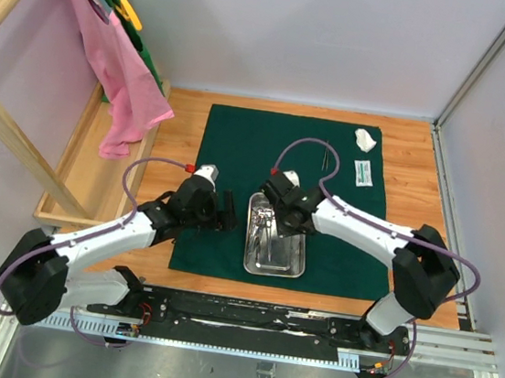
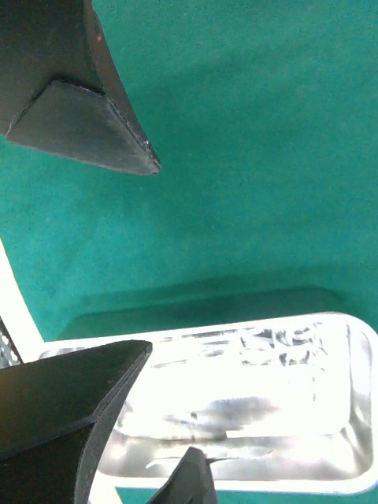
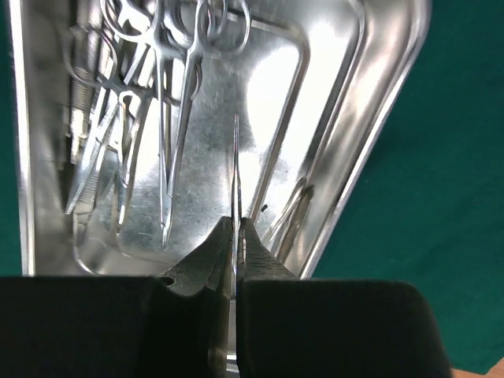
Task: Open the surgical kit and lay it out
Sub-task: Pick up the medical item from the container, then place the medical item in the surgical kit.
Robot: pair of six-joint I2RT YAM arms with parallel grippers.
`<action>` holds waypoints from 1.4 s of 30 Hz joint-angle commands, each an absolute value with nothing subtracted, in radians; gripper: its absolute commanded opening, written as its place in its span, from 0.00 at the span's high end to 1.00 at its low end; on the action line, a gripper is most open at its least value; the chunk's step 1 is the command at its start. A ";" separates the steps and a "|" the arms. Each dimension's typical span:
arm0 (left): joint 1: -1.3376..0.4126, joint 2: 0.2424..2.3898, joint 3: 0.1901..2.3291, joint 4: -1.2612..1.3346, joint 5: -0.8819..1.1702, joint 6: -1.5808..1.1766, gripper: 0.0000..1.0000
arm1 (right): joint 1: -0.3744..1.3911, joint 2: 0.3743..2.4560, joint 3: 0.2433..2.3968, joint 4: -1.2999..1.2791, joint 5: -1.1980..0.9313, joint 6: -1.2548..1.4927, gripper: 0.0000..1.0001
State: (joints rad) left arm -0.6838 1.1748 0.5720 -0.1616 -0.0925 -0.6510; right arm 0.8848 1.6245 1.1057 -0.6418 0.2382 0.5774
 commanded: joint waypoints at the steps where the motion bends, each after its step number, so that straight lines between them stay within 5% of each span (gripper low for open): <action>1: -0.680 1.064 0.636 -0.206 -0.124 -0.637 0.10 | 0.826 1.541 1.181 -0.695 0.256 0.498 0.99; 13: -0.680 1.008 0.659 -0.225 -0.282 -0.586 0.10 | 0.416 1.707 1.465 -0.613 -0.012 0.271 0.99; 22: -0.526 0.971 0.589 -0.095 -0.589 -0.563 0.04 | 0.324 2.044 1.851 -0.674 -0.012 0.227 0.99; 29: -0.264 0.934 0.411 0.187 -0.446 -0.485 0.01 | 0.288 2.254 2.017 -0.675 -0.010 0.232 0.98; 36: -0.208 1.076 0.373 0.421 -0.529 -0.269 0.01 | 0.283 2.372 2.104 -0.643 -0.014 0.247 0.96; 42: -0.183 1.207 0.335 0.655 -0.589 -0.132 0.01 | 0.281 2.419 2.126 -0.643 -0.009 0.251 0.80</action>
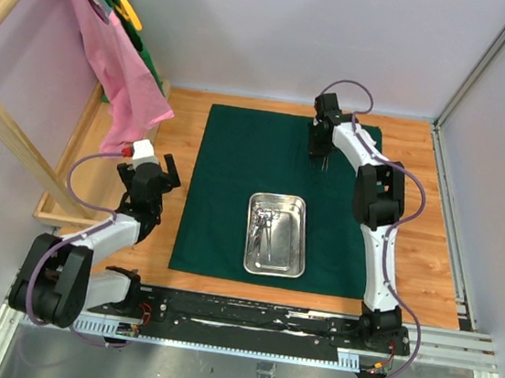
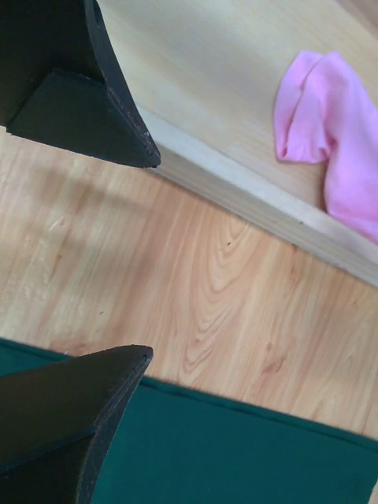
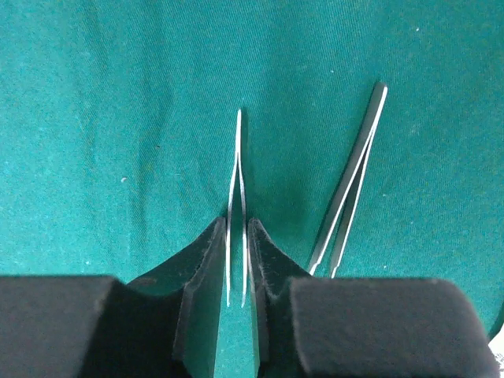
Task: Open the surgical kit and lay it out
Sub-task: Place the medical item in the surgical kit.
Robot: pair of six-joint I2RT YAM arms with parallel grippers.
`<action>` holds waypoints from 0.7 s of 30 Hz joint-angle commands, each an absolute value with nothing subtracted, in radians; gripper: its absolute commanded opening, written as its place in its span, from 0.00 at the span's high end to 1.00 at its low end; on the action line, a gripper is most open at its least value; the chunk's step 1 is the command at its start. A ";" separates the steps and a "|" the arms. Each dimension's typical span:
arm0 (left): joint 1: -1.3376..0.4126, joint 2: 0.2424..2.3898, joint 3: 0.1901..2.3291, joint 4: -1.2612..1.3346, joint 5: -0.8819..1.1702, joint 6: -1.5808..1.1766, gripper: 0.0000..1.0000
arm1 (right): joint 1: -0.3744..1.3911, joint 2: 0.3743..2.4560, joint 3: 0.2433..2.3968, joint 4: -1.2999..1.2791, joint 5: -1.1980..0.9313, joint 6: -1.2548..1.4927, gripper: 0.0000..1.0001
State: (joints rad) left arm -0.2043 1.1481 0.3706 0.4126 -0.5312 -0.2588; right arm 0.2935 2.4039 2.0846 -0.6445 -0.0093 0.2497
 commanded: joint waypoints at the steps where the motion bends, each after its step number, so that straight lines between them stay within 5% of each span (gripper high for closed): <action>1: -0.179 1.228 0.313 0.713 -0.565 -0.102 0.01 | 0.282 2.419 2.124 -0.642 -0.006 0.250 0.75; 10: -0.170 1.390 0.330 0.876 -0.445 0.029 0.01 | 0.285 2.280 2.012 -0.646 -0.013 0.249 0.57; 21: -0.167 1.420 0.279 1.034 -0.423 0.039 0.01 | 0.467 1.676 1.443 -0.682 0.092 0.307 0.50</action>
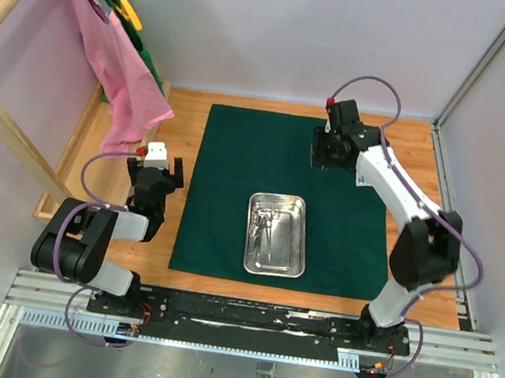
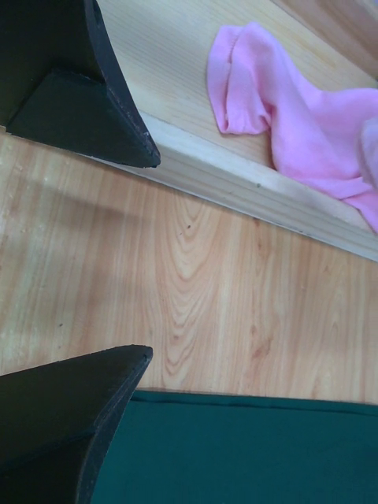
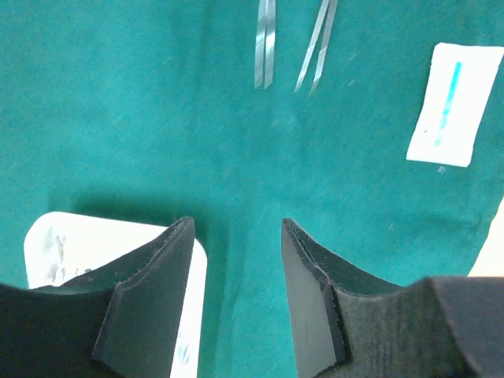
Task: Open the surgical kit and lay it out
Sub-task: Place the medical item in the surgical kit, then pick up the medical item from the container.
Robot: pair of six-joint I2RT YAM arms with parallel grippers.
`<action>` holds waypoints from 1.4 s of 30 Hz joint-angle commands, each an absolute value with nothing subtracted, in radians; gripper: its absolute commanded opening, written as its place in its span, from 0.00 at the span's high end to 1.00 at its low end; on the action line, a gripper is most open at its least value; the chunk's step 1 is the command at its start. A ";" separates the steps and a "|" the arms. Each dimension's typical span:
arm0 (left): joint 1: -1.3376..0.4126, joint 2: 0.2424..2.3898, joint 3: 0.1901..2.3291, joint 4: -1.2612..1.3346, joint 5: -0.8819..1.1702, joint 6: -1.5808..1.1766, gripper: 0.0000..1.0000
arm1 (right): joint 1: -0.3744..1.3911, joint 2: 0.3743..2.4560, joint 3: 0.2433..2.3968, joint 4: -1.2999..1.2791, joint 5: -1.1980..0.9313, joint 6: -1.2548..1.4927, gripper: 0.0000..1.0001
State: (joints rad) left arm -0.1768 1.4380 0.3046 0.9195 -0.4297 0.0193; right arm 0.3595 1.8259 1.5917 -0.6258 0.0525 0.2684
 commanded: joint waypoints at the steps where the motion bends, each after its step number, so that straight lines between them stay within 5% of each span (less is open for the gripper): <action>1: -0.167 1.412 0.263 1.052 -0.417 0.040 0.01 | 0.501 1.639 1.403 -0.702 0.094 0.320 0.51; 11: -0.157 1.397 0.217 1.125 -0.462 0.010 0.01 | 0.810 1.450 1.150 -0.838 0.170 0.552 0.58; 24: -0.155 1.355 0.110 1.283 -0.488 -0.005 0.01 | 0.885 1.550 1.066 -0.761 0.204 0.658 0.67; 33: -0.104 1.384 0.194 1.143 -0.399 -0.036 0.01 | 0.926 1.589 1.035 -0.758 0.247 0.703 0.70; 39: -0.104 1.456 -0.042 1.664 -0.229 0.040 0.01 | 0.924 1.663 1.024 -0.743 0.282 0.743 0.73; 42: -0.104 1.405 -0.003 1.515 -0.264 0.015 0.01 | 0.925 1.707 1.035 -0.742 0.299 0.761 0.73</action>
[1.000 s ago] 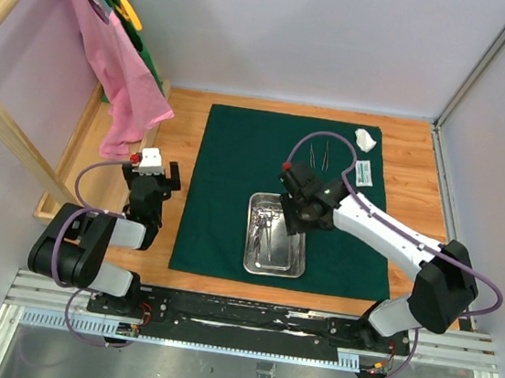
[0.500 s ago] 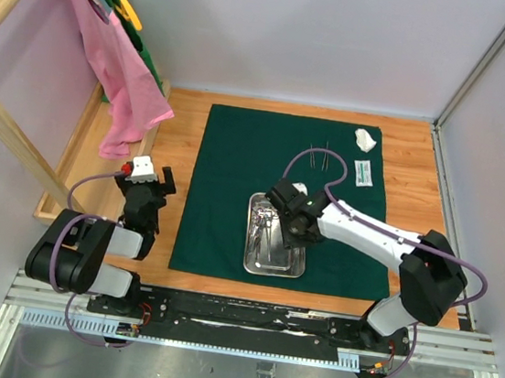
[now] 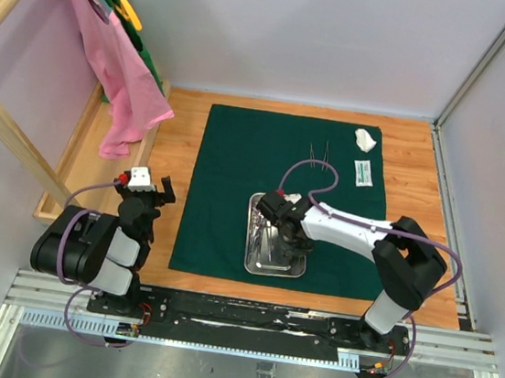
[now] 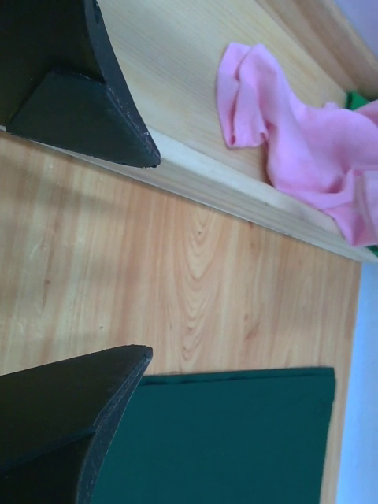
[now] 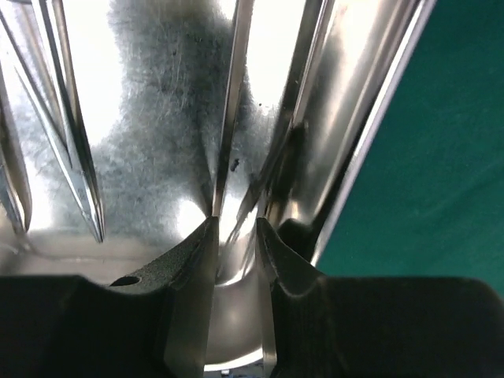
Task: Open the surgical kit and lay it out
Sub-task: Pick up the medical item from the container.
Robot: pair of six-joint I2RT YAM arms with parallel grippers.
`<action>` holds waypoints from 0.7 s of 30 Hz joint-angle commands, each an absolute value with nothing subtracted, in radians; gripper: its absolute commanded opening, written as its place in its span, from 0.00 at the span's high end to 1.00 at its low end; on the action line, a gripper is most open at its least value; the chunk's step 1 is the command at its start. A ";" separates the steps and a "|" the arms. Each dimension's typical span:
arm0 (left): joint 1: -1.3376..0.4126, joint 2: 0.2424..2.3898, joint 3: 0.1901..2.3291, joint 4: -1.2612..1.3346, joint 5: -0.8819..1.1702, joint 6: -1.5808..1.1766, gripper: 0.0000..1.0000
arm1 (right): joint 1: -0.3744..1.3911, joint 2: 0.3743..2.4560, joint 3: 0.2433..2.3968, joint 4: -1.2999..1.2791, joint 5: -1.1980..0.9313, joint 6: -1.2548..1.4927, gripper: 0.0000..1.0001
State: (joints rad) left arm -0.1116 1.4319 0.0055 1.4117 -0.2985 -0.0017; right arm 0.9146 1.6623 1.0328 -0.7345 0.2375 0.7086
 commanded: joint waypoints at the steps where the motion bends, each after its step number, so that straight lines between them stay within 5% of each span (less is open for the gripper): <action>1: -0.103 1.404 0.019 1.471 -0.266 0.015 0.01 | 0.924 1.723 1.035 -0.742 0.301 0.769 0.73; 11: -0.104 1.421 0.052 1.438 -0.303 0.003 0.01 | 0.910 1.755 0.951 -0.619 0.222 0.801 0.87; 15: -0.103 1.425 0.090 1.372 -0.327 -0.006 0.01 | 0.904 1.747 0.953 -0.609 0.224 0.769 0.99; 21: -0.103 1.424 0.087 1.373 -0.331 -0.008 0.01 | 0.903 1.681 1.027 -0.655 0.263 0.690 0.99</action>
